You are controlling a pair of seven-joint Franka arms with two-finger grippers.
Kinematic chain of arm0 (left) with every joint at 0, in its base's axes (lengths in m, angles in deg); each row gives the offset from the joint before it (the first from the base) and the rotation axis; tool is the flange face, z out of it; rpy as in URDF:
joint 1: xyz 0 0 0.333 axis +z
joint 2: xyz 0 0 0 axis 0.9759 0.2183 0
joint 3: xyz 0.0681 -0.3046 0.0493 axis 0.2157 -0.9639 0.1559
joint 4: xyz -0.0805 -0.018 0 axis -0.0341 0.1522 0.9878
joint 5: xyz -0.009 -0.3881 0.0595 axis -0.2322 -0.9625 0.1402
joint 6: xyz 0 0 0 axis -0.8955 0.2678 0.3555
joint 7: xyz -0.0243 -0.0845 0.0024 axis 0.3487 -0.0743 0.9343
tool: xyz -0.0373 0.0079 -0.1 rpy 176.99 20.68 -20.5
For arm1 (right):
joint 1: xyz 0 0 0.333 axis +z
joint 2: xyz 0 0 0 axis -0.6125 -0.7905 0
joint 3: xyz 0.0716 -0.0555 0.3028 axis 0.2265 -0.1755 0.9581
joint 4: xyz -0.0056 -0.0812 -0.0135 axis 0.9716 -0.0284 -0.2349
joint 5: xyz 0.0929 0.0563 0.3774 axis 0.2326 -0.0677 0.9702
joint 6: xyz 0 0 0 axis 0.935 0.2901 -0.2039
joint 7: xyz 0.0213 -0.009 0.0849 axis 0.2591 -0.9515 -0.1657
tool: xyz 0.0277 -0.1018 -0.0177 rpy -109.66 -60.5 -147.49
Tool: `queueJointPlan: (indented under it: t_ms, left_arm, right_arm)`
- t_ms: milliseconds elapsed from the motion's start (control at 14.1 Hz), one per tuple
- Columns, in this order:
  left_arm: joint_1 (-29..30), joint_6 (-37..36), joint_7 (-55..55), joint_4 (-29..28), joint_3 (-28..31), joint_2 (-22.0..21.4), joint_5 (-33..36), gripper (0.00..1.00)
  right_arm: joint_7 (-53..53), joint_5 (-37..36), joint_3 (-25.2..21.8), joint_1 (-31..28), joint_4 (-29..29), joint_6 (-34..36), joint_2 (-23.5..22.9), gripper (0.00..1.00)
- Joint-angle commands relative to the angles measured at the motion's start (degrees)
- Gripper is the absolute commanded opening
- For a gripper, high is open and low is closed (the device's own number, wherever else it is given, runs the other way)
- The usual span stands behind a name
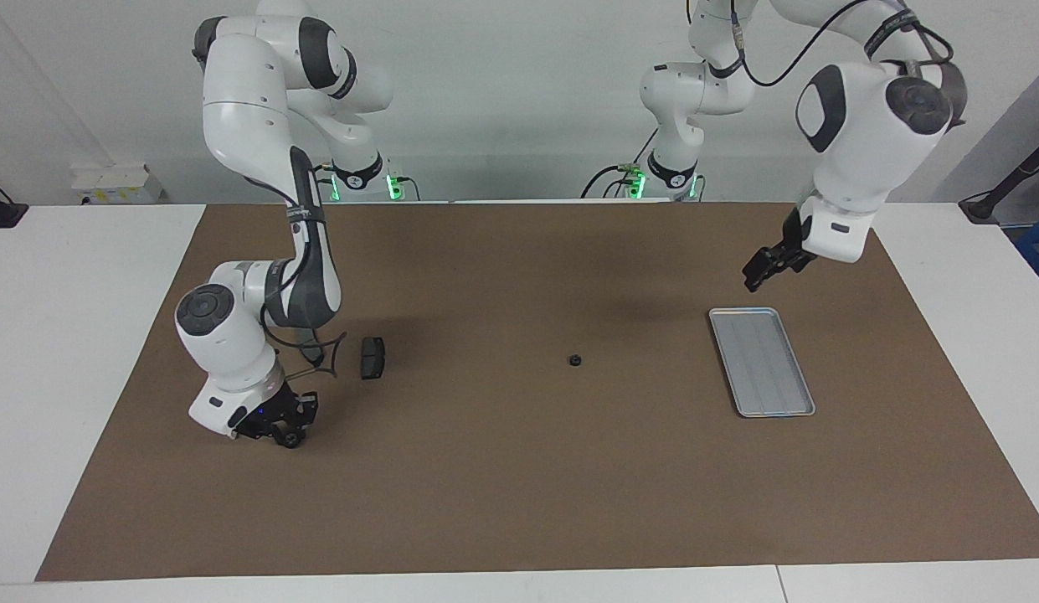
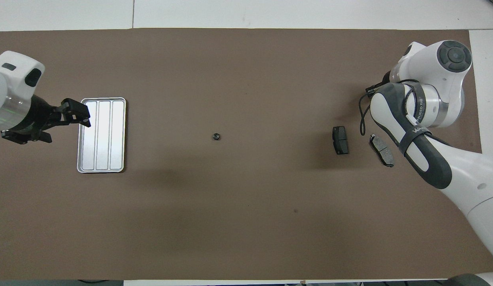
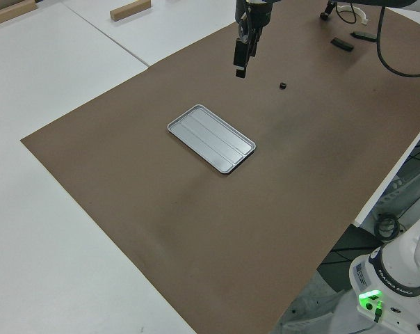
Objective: Place bearing gear from tray to pile
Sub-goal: 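Move the right gripper over the second bearing mid-table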
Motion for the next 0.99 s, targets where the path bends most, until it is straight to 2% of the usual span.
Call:
queueJointPlan:
  t_ms: [0, 142, 284, 497, 639, 780, 922]
  left_arm:
    - [1.5, -3.0, -4.3, -2.0, -0.9, -4.0, 0.4, 1.00]
    - [1.8, -1.1, -5.2, -4.4, -0.9, -4.7, 0.4, 1.00]
    - [1.7, -1.6, -4.4, -4.0, -0.8, -4.5, 0.4, 1.00]
    - [2.2, 2.7, -5.7, -4.5, -0.4, -4.4, 0.3, 1.00]
    - [2.3, 1.5, -10.7, 0.2, -0.3, -0.5, 0.0, 1.00]
    - [2.0, -0.7, -11.3, 1.2, -0.5, -0.1, 0.4, 1.00]
    - [1.9, -0.8, -11.2, 1.1, -0.5, -0.2, 0.3, 1.00]
  right_arm:
    - [1.5, -0.3, 0.4, 0.3, 0.5, 0.6, 1.1, 1.00]
    - [4.1, -0.3, 0.2, 2.9, -0.3, 4.6, 2.9, 1.00]
    - [11.5, -0.3, 0.1, 6.5, -1.3, 10.9, 6.0, 1.00]
    - [33.0, 0.0, 0.6, 15.0, -3.6, 20.3, 9.4, 1.00]
    - [49.0, 0.8, 0.7, 21.9, -4.5, 21.2, 9.8, 1.00]
    - [62.2, 1.5, 0.8, 27.8, -4.7, 20.2, 10.1, 1.00]
    - [69.6, 2.2, 0.8, 31.9, -6.4, 20.2, 9.5, 1.00]
